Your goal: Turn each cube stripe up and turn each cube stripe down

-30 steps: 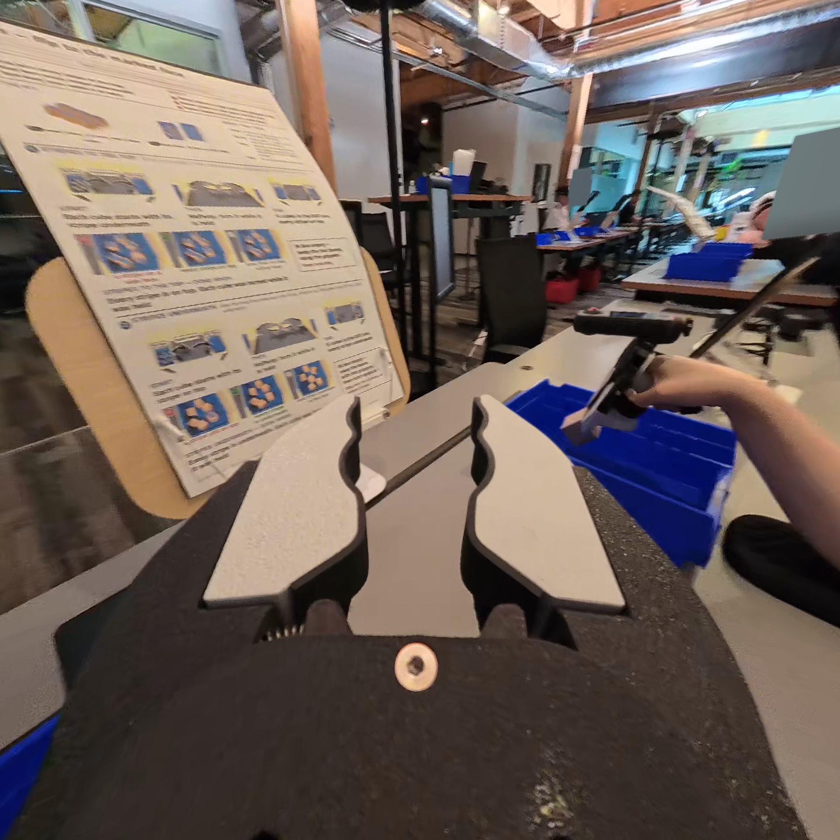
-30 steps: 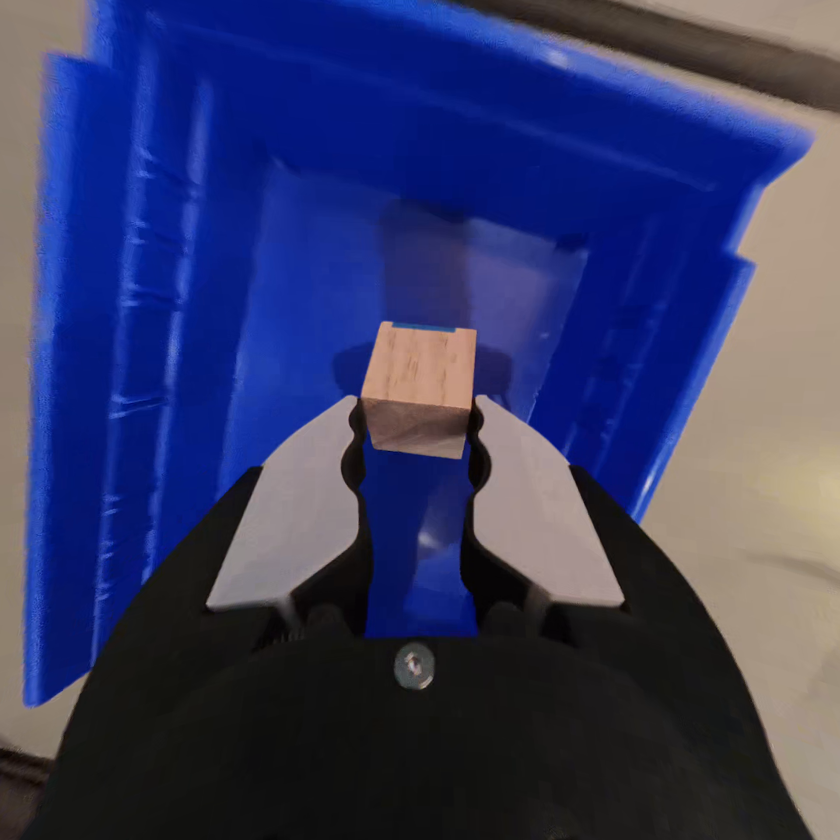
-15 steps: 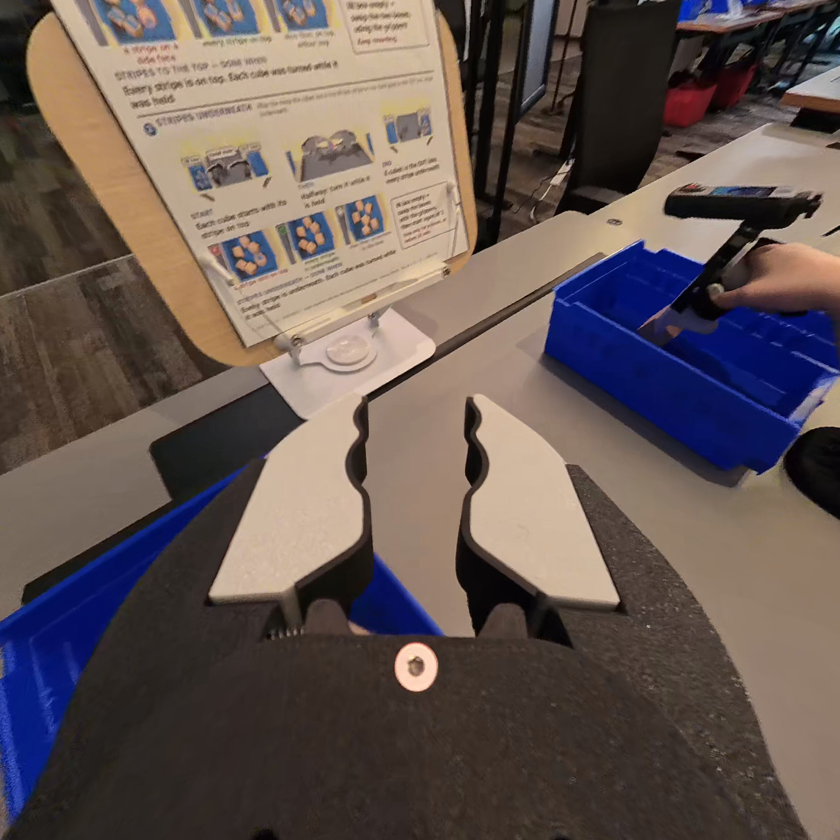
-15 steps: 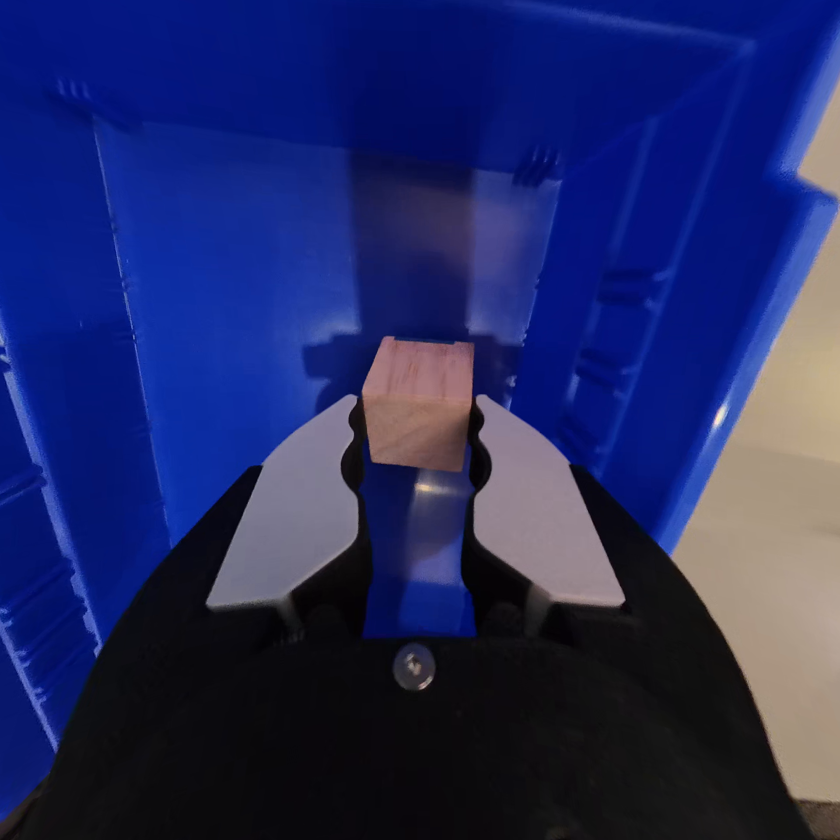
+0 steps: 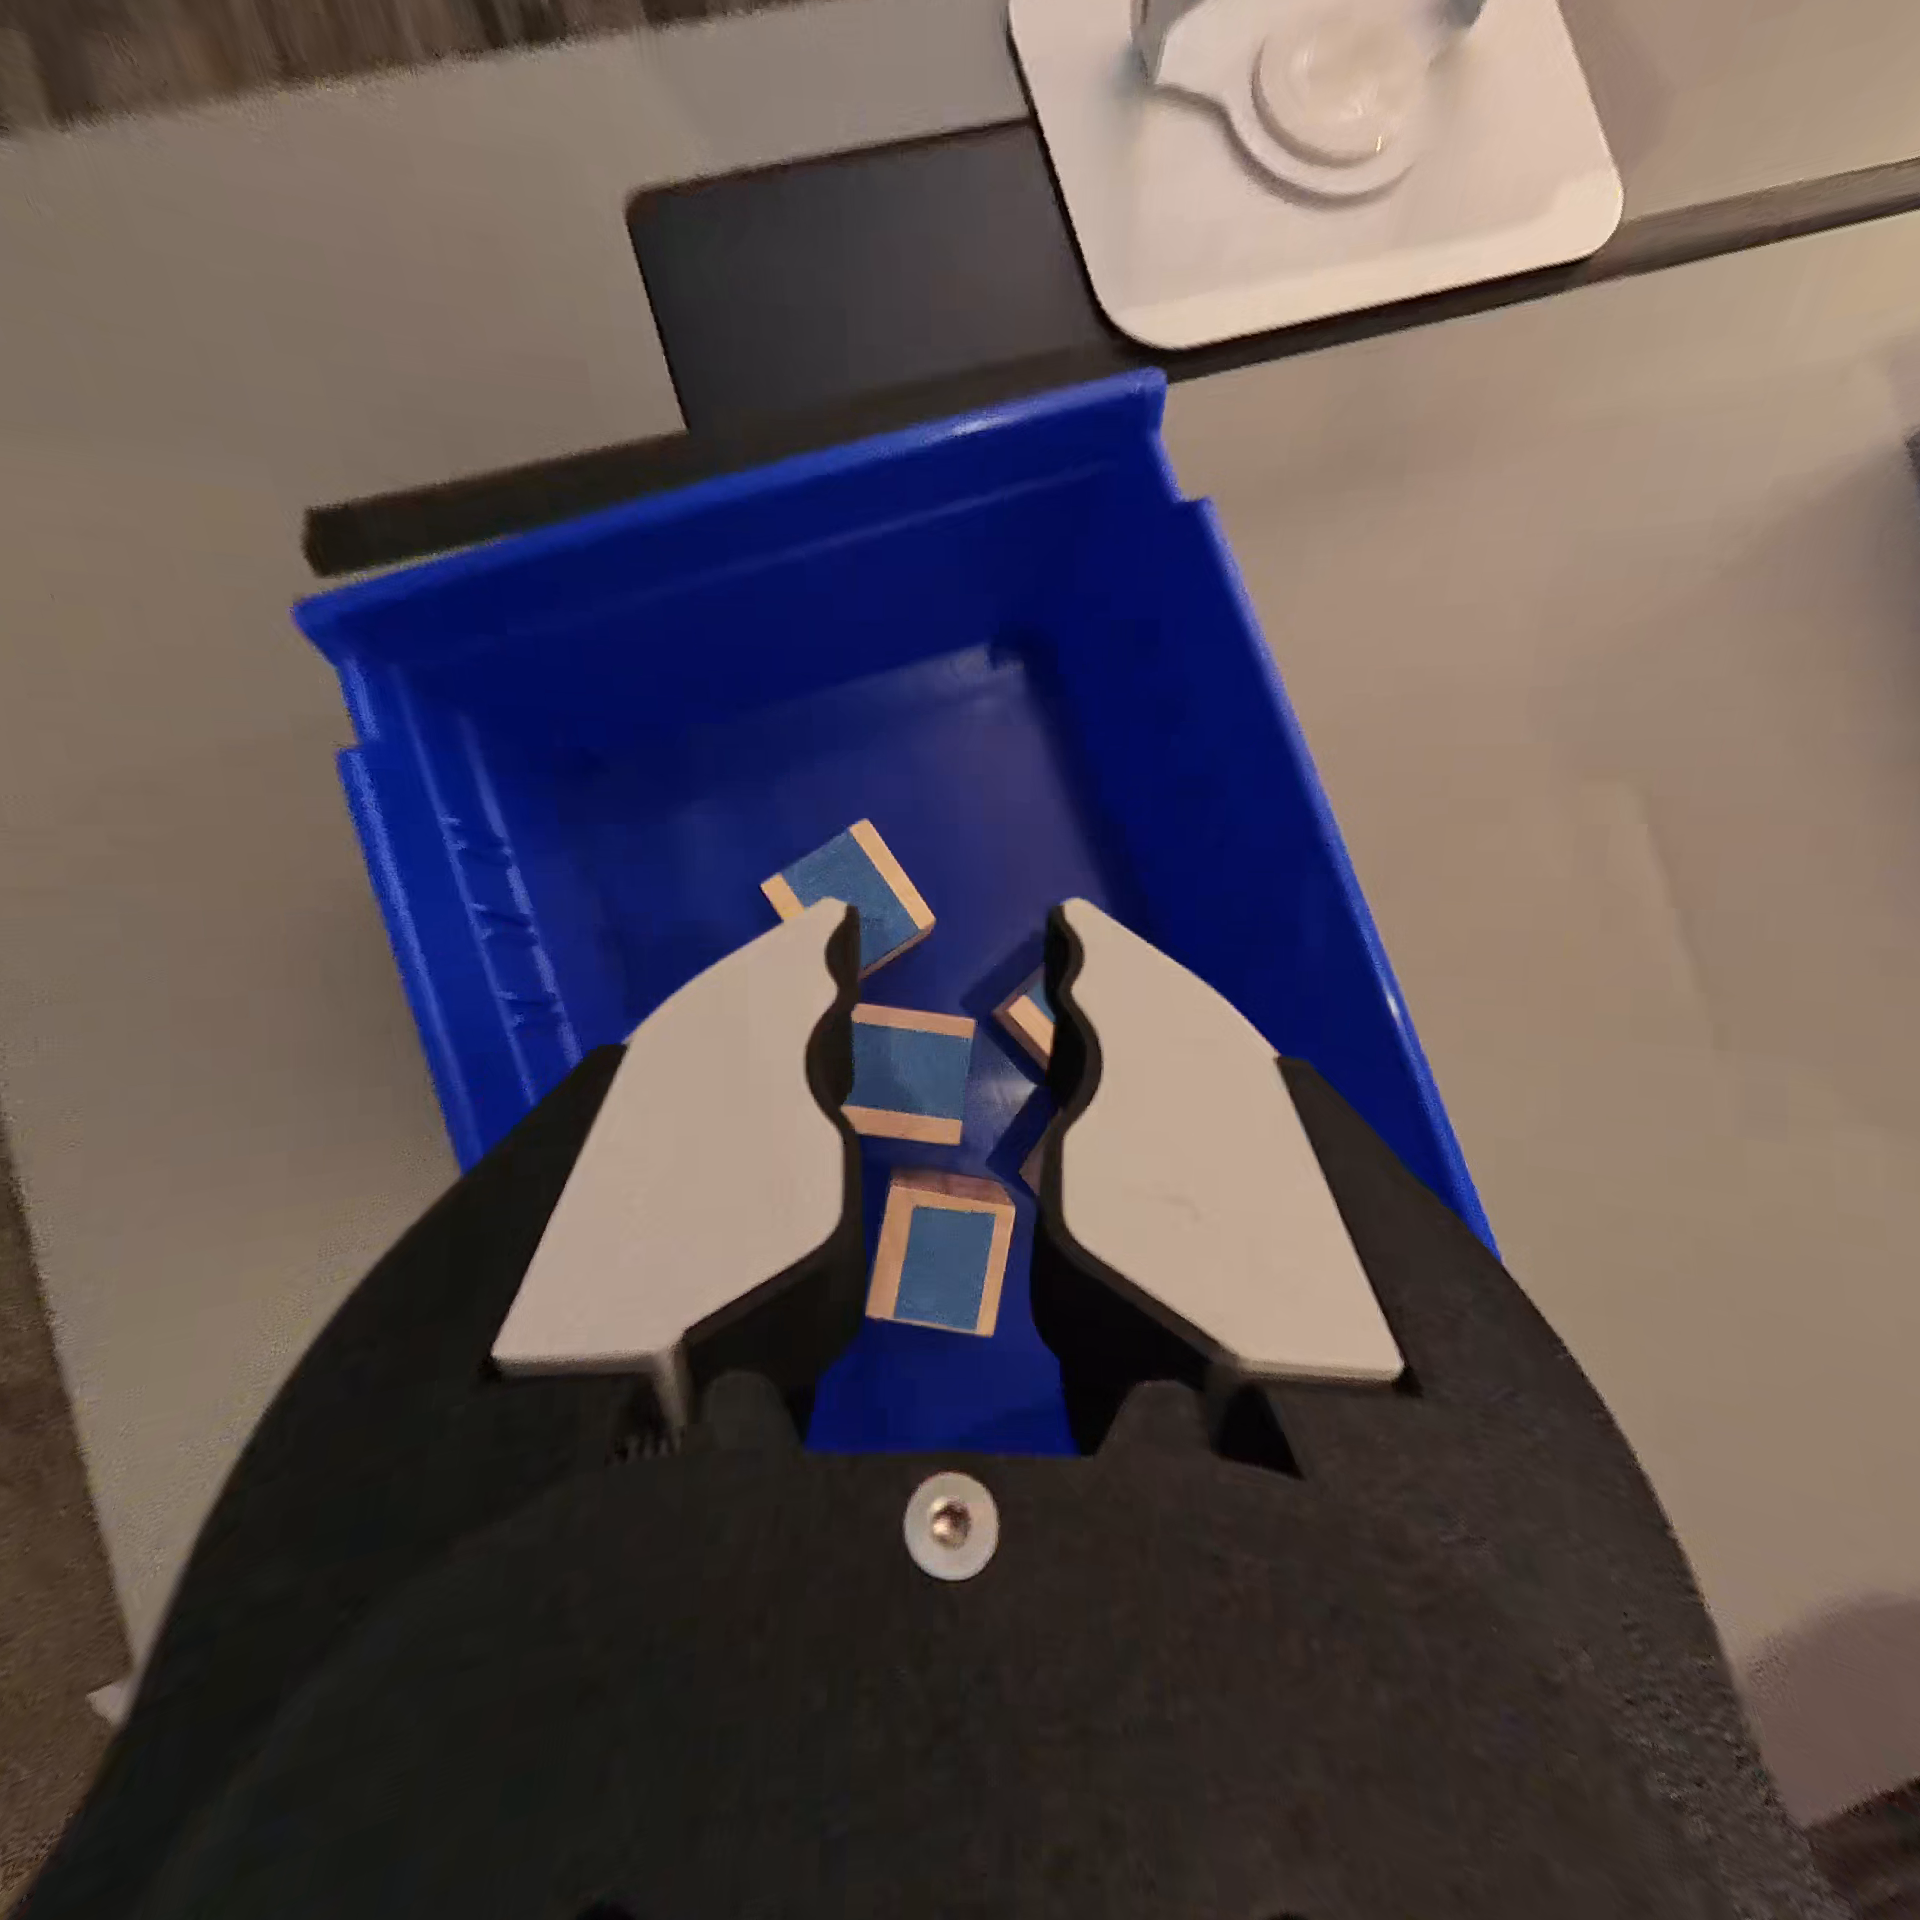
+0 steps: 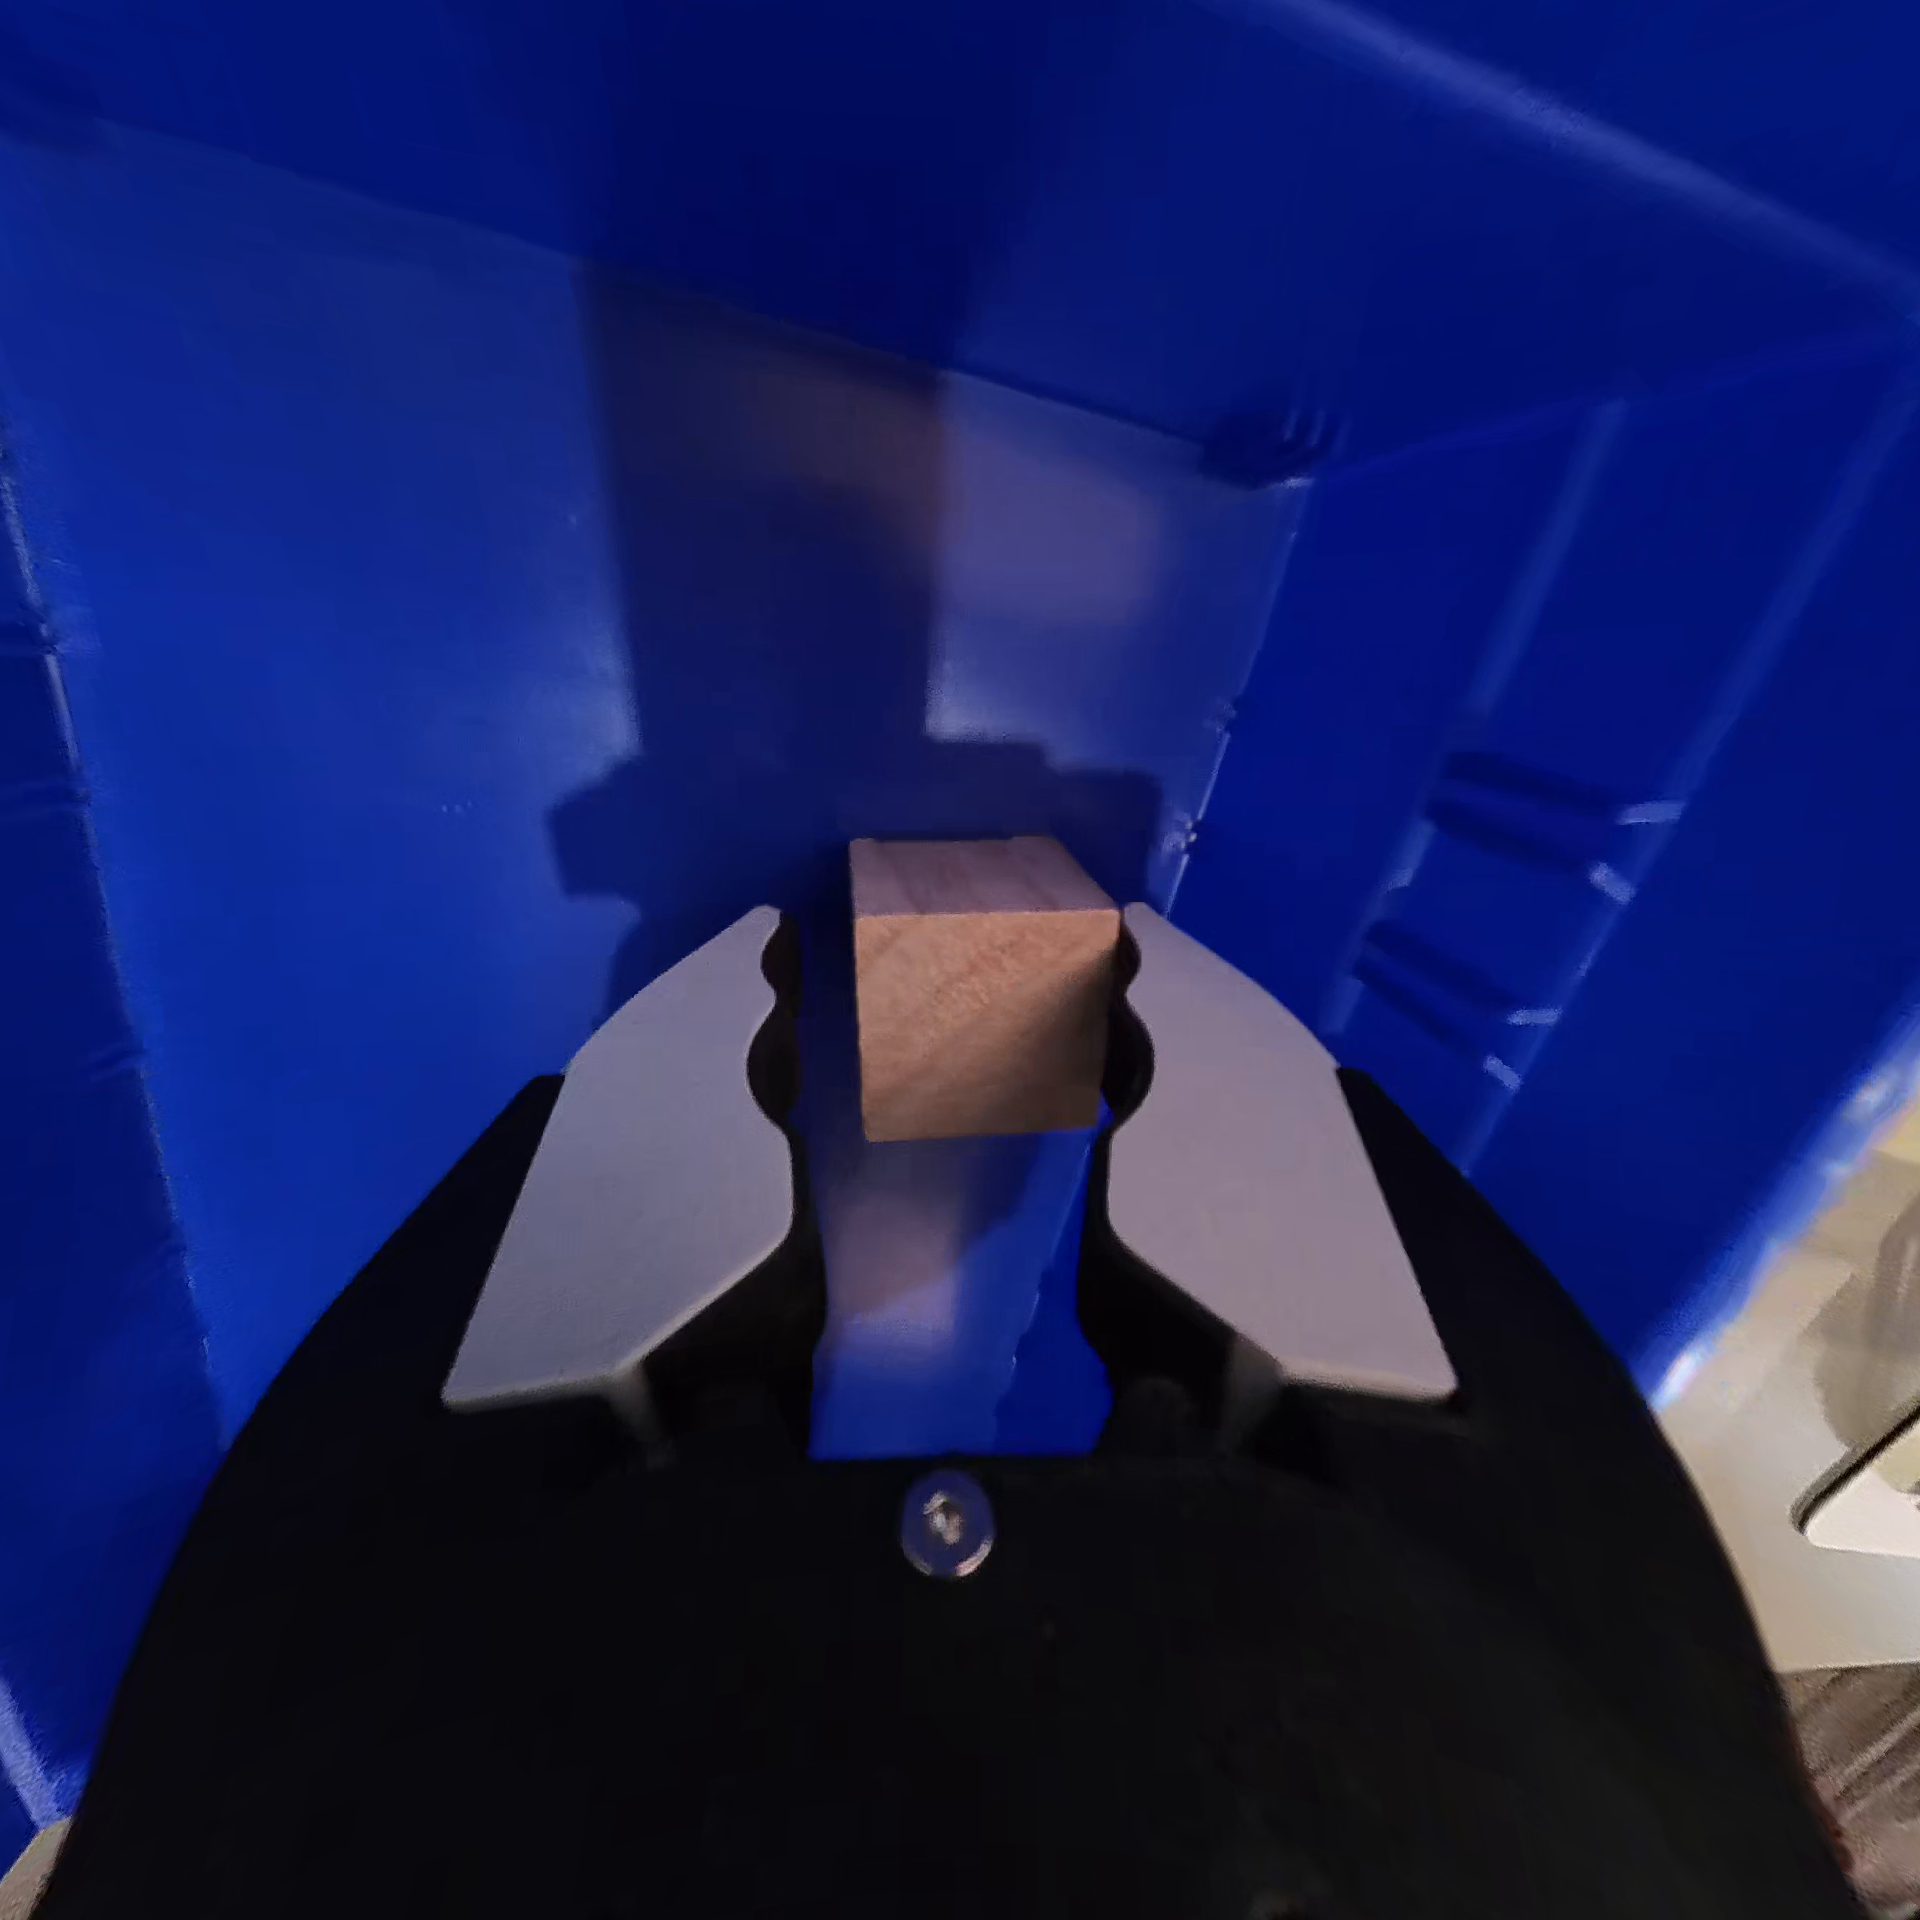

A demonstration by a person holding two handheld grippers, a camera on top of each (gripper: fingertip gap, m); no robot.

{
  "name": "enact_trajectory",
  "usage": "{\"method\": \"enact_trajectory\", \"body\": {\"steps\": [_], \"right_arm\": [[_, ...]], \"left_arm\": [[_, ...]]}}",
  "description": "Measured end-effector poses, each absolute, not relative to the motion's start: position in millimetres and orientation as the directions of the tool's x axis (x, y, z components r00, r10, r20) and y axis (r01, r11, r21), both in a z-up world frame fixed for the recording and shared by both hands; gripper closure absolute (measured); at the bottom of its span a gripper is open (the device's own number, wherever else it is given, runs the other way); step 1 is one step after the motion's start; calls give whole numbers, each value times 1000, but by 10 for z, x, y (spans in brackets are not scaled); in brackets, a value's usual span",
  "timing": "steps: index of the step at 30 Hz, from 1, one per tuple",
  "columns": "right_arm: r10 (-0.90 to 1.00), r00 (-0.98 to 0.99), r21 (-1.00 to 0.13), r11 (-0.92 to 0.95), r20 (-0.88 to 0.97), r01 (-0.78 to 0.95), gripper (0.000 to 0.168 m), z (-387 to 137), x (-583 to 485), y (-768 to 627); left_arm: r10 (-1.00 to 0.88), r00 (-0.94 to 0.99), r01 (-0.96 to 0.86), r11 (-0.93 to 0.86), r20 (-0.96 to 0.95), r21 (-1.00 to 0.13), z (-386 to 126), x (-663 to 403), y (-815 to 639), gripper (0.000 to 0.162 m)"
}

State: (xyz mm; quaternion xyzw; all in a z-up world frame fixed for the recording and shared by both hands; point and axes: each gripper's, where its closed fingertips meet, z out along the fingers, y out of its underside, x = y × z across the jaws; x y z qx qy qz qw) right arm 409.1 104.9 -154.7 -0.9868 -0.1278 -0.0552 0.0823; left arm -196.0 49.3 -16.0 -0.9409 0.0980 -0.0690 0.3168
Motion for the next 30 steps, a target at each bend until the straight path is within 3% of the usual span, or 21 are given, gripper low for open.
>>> {"method": "enact_trajectory", "body": {"steps": [6,12,25,30], "right_arm": [[273,952,-298,-905,141,304,104,-1159,3960,1127],[345,925,-321,-868,161,380,104,-991,3803,1070],[396,903,-303,-850,169,430,105,-960,3697,1011],[415,893,-288,-846,172,448,105,-986,3668,996]], "left_arm": [[-147,988,-108,-874,46,-473,-593,-2075,595,116],[-54,998,-61,-936,-31,-347,-932,-2216,663,98],[15,997,-5,-967,-77,-253,-1311,-2242,770,97],[30,996,12,-980,-87,-199,-1418,-2246,727,106]]}}
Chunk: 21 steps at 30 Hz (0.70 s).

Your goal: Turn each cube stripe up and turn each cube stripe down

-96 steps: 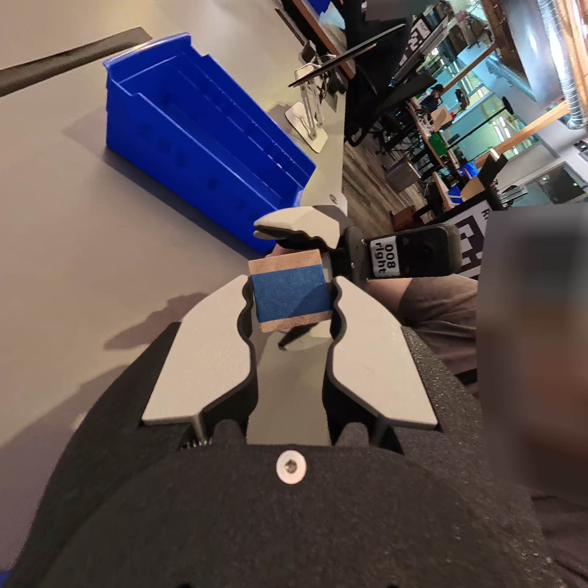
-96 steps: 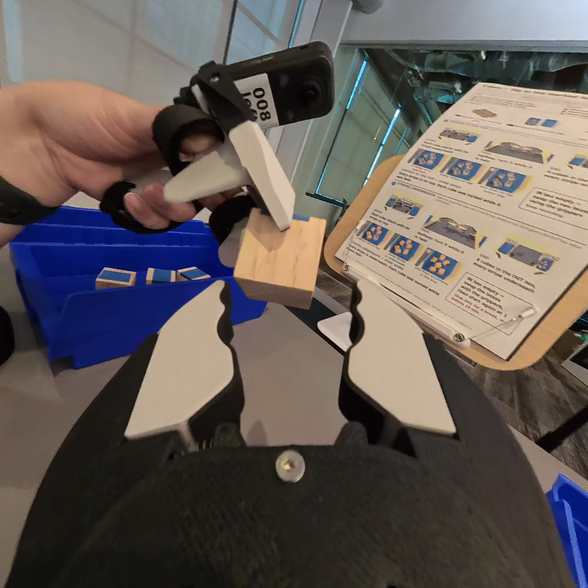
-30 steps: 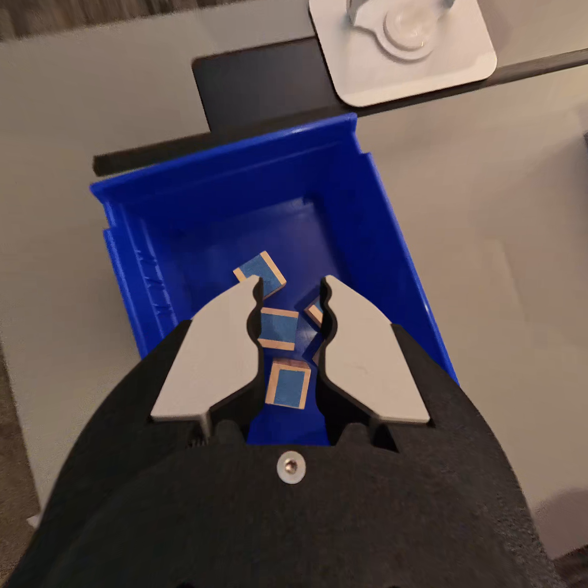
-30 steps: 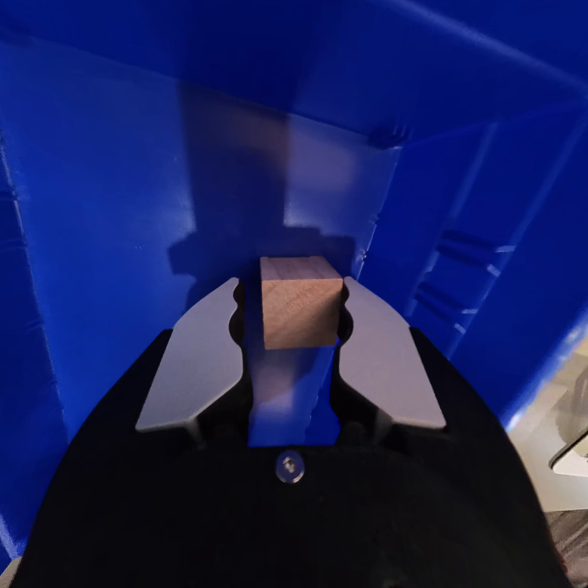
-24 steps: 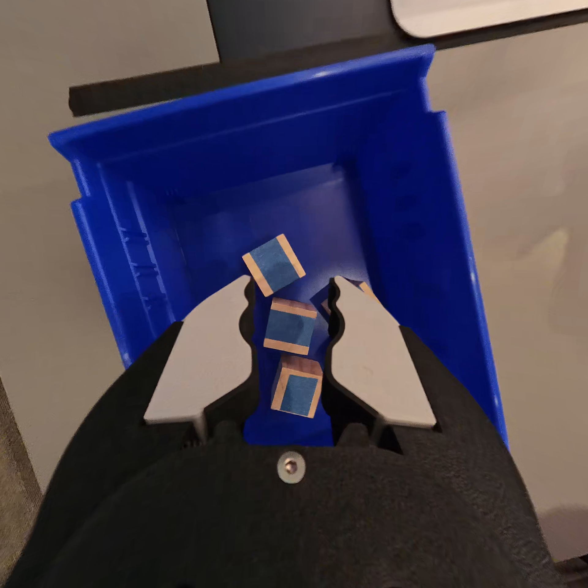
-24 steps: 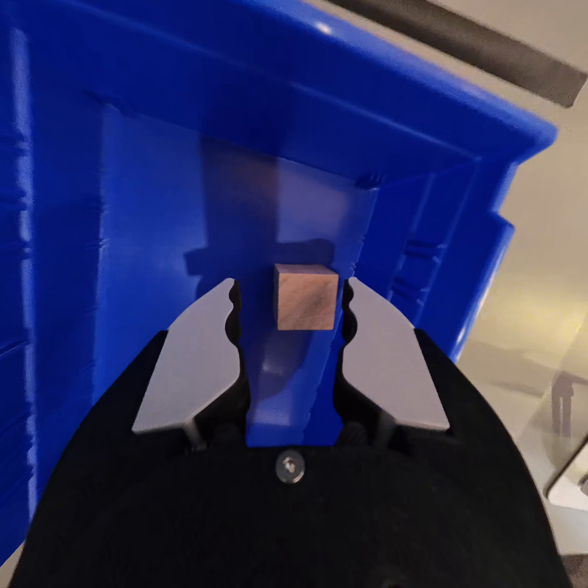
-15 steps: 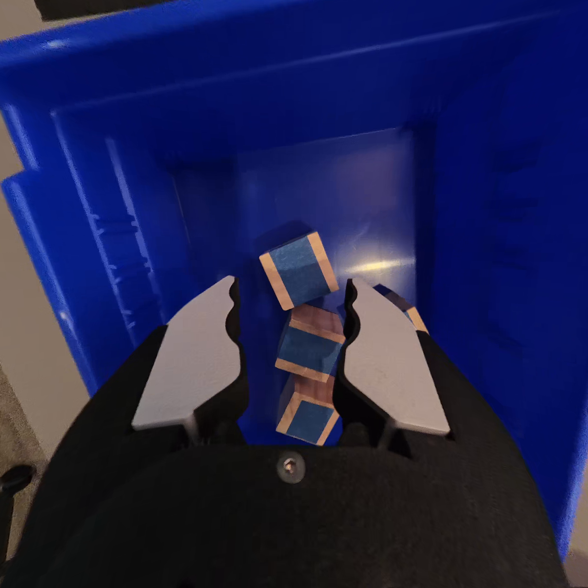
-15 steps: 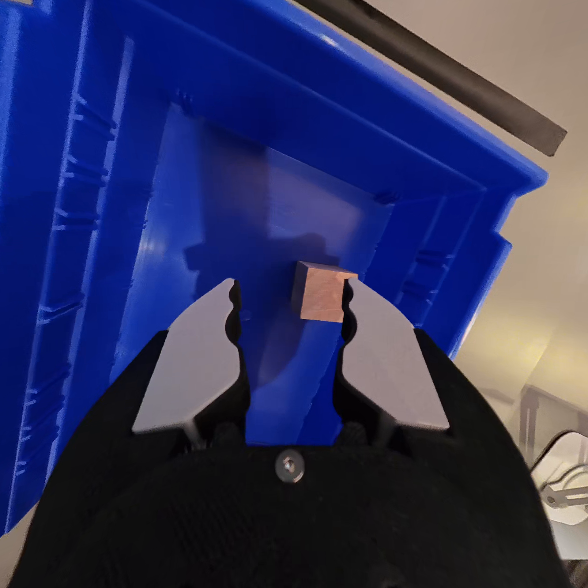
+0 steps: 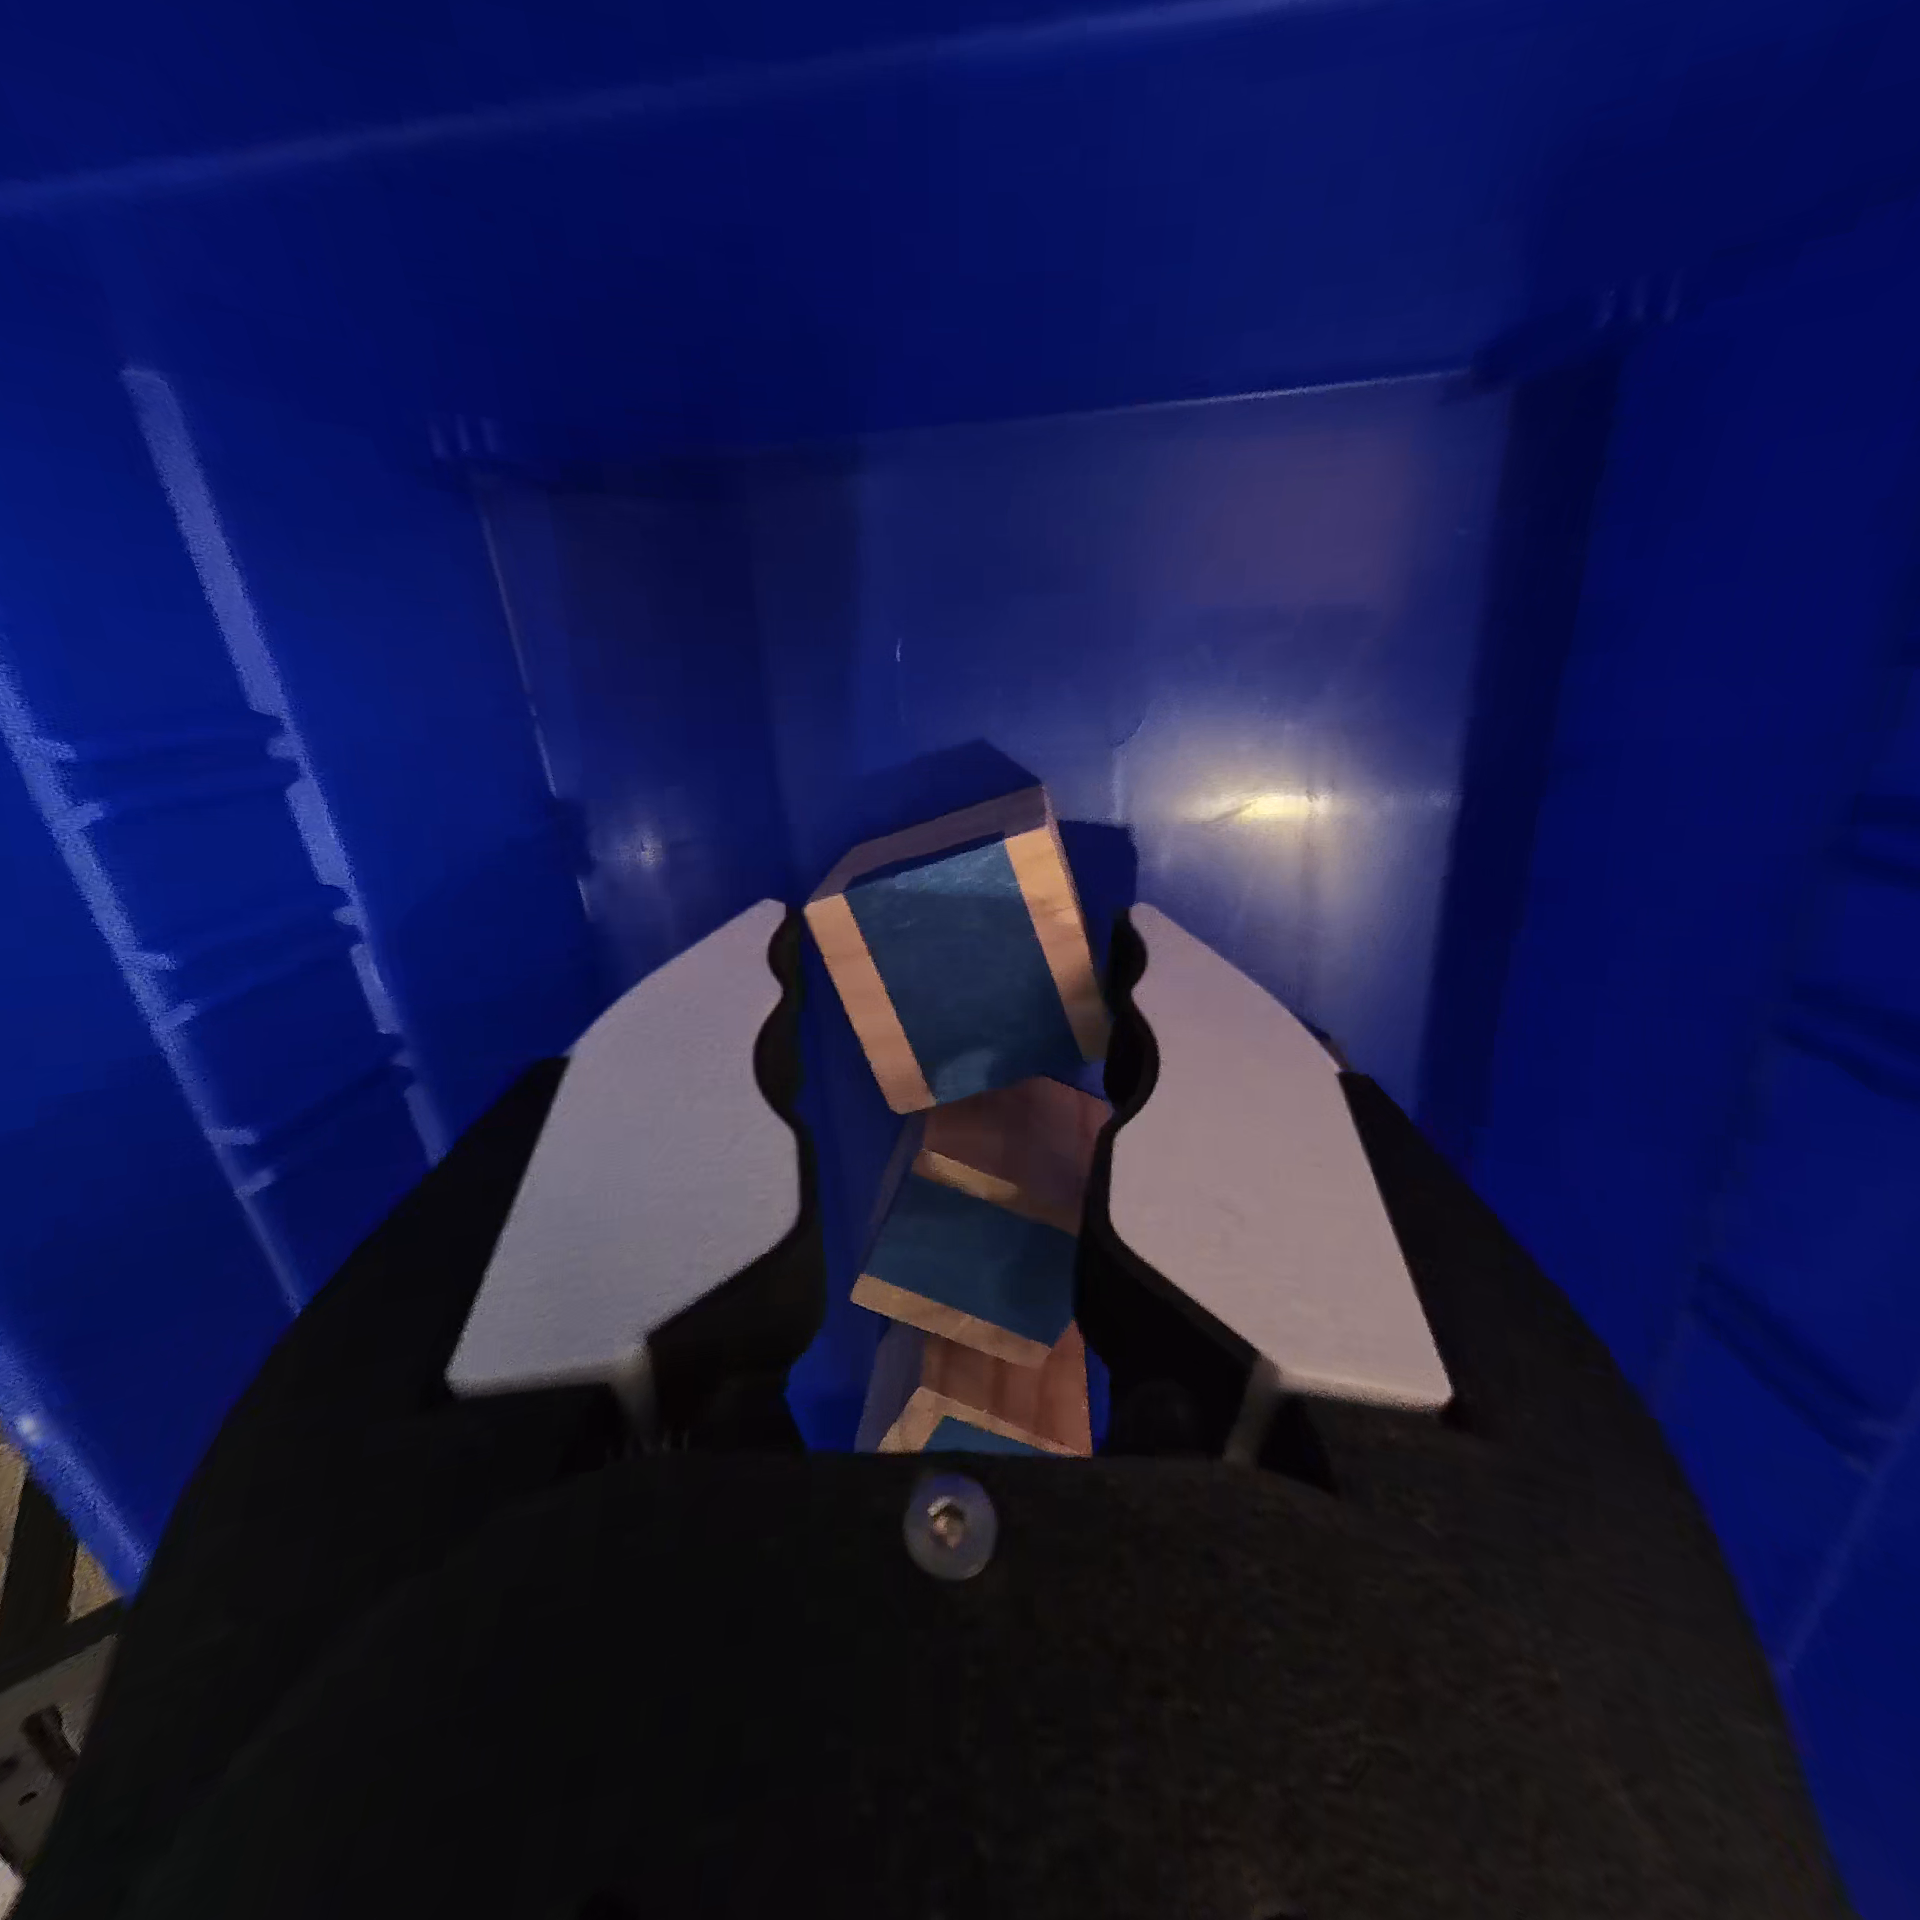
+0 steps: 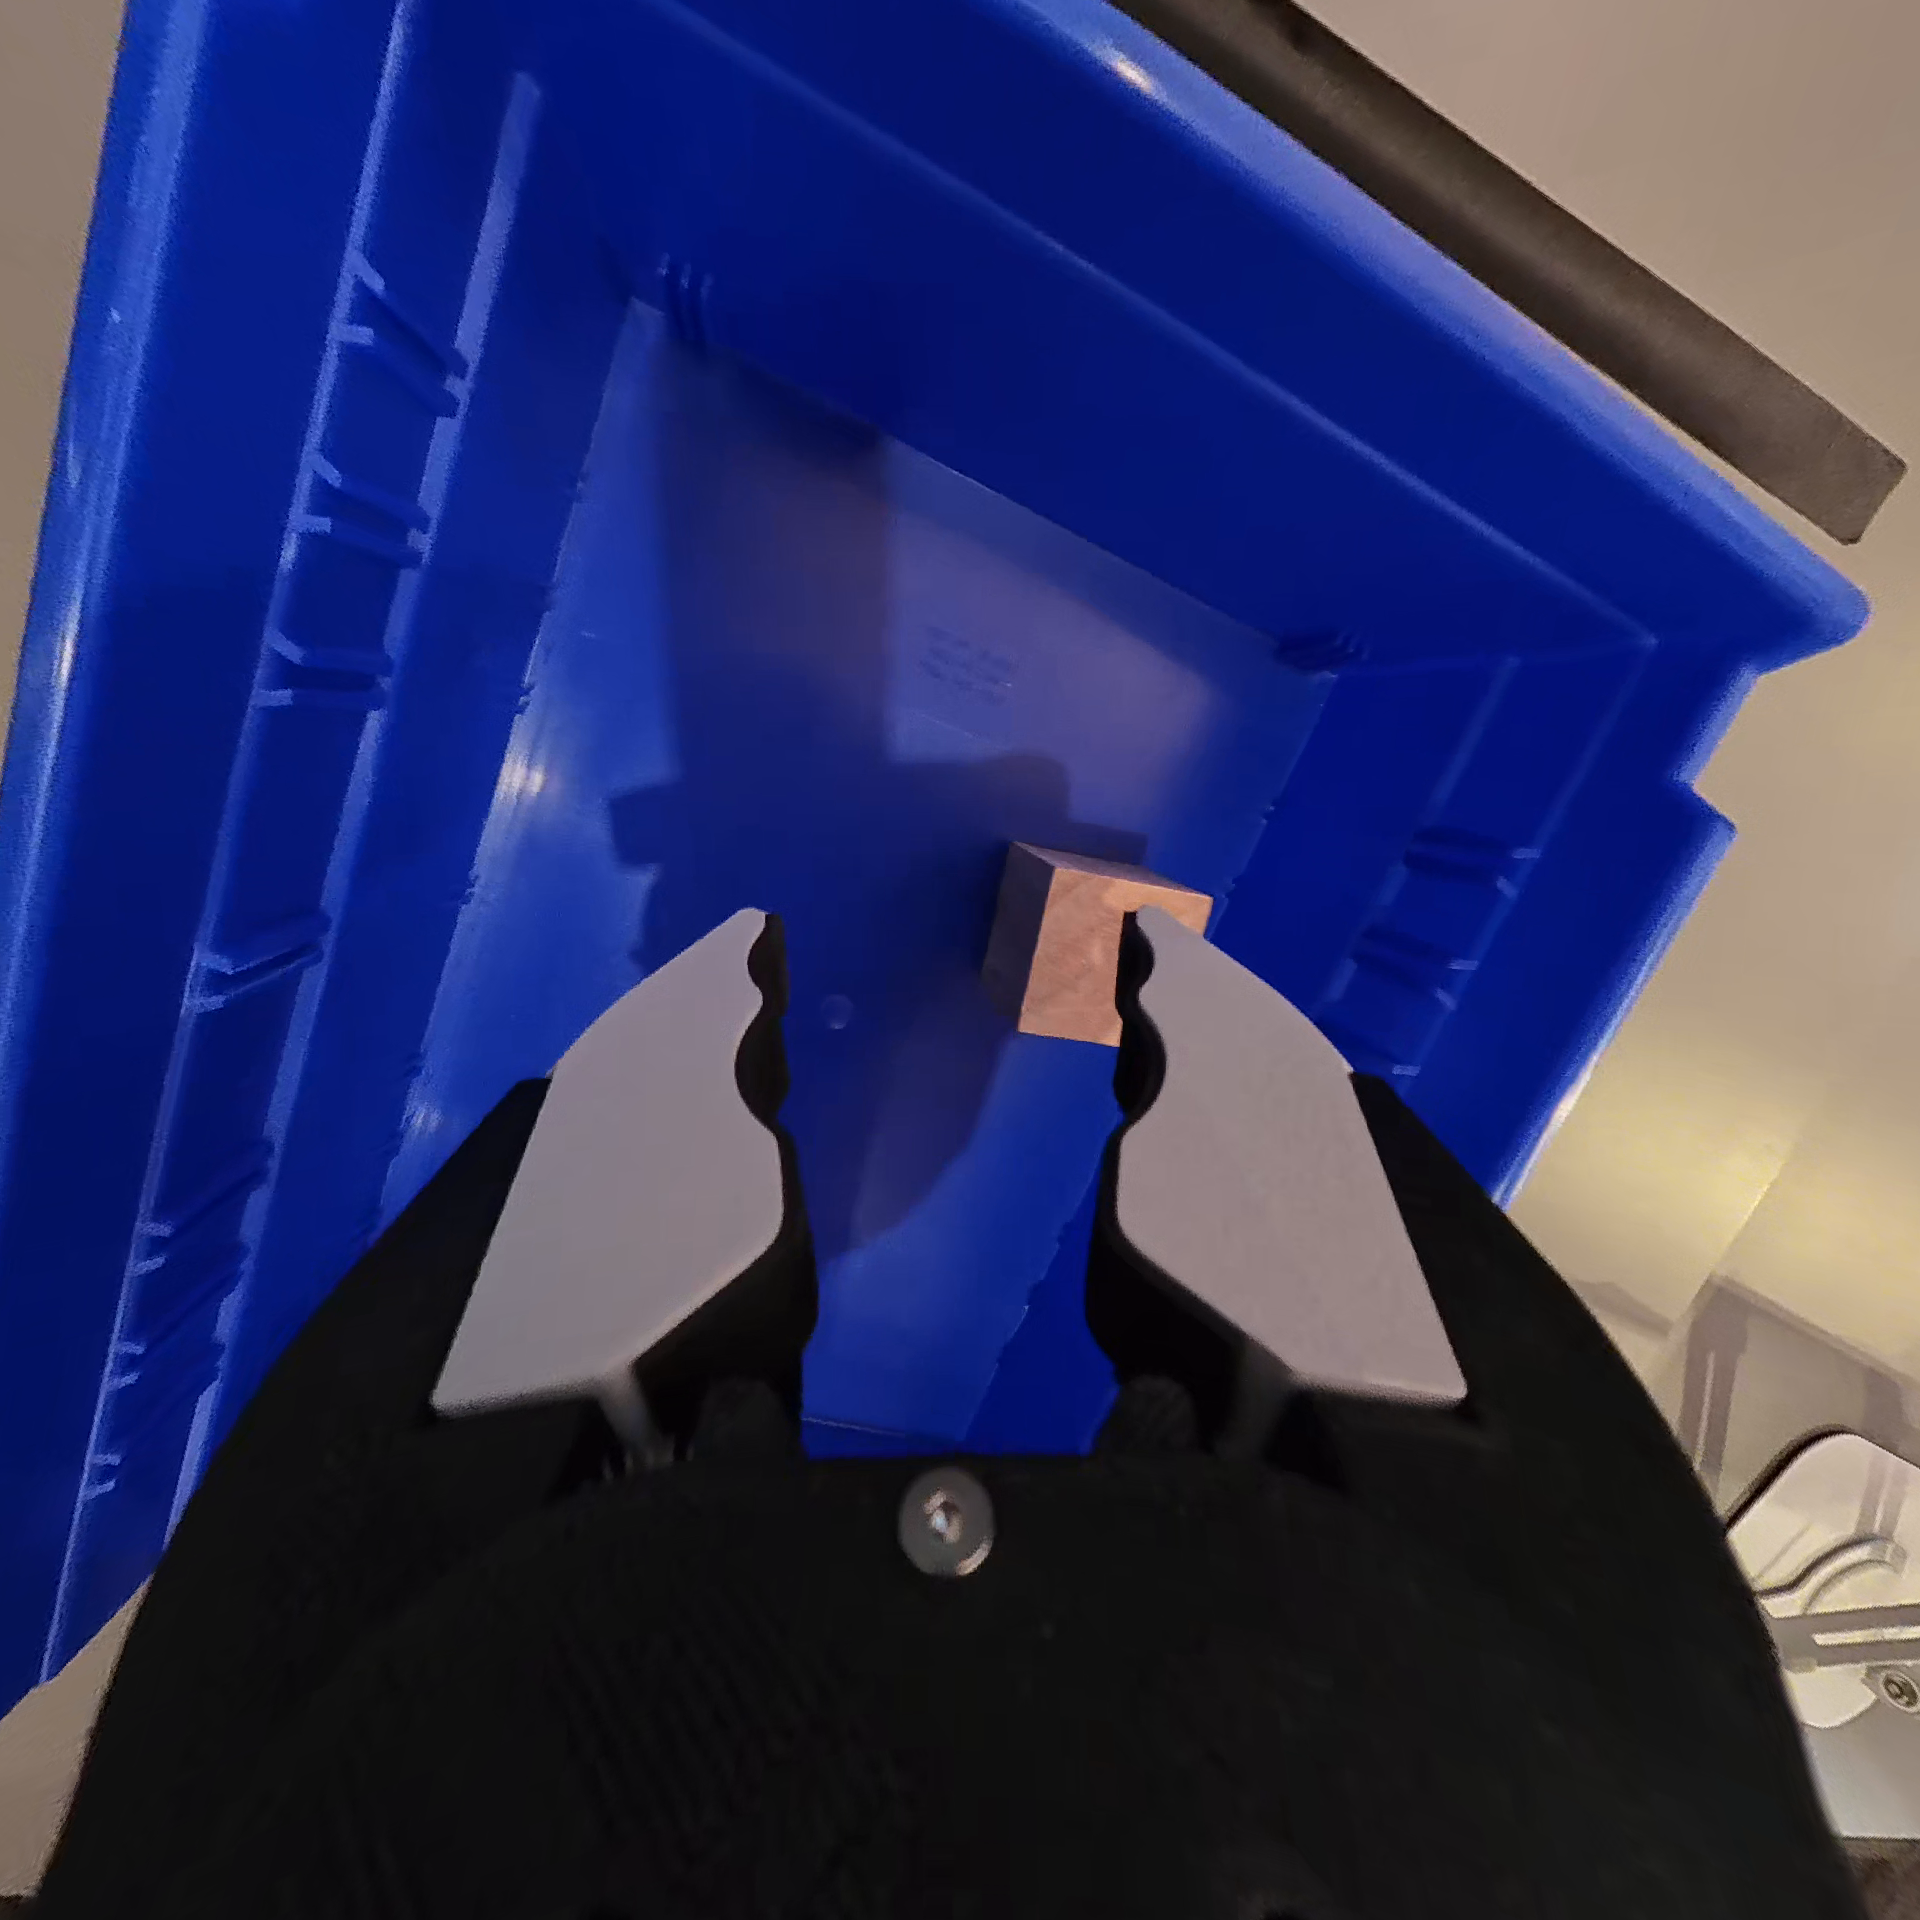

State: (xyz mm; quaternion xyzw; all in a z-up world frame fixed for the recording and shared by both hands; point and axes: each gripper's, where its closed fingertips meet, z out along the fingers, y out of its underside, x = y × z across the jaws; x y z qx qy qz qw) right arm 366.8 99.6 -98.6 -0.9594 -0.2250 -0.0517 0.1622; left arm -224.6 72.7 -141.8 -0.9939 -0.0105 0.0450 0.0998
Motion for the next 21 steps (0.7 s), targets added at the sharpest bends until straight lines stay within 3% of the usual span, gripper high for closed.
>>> {"method": "enact_trajectory", "body": {"steps": [7,11,14,18,21], "right_arm": [[429,882,-289,-834,195,470,106,-954,3649,995],[415,878,-331,-815,239,475,106,-811,3644,1019],[421,857,-410,-754,296,513,107,-575,3515,1054],[506,762,-593,-489,405,640,107,-76,2901,1084],[624,597,-707,-100,504,700,107,280,2081,882]], "left_arm": [[10,999,1,-981,-44,-192,-1408,-2216,719,109],[-2,1000,-2,-962,-2,-274,-1170,-2227,741,110],[-53,991,-2,-918,119,-396,-789,-2075,734,110],[-346,840,-7,-777,418,-630,6,-1380,648,110],[-590,589,-29,-698,552,-715,499,-774,369,110]]}}
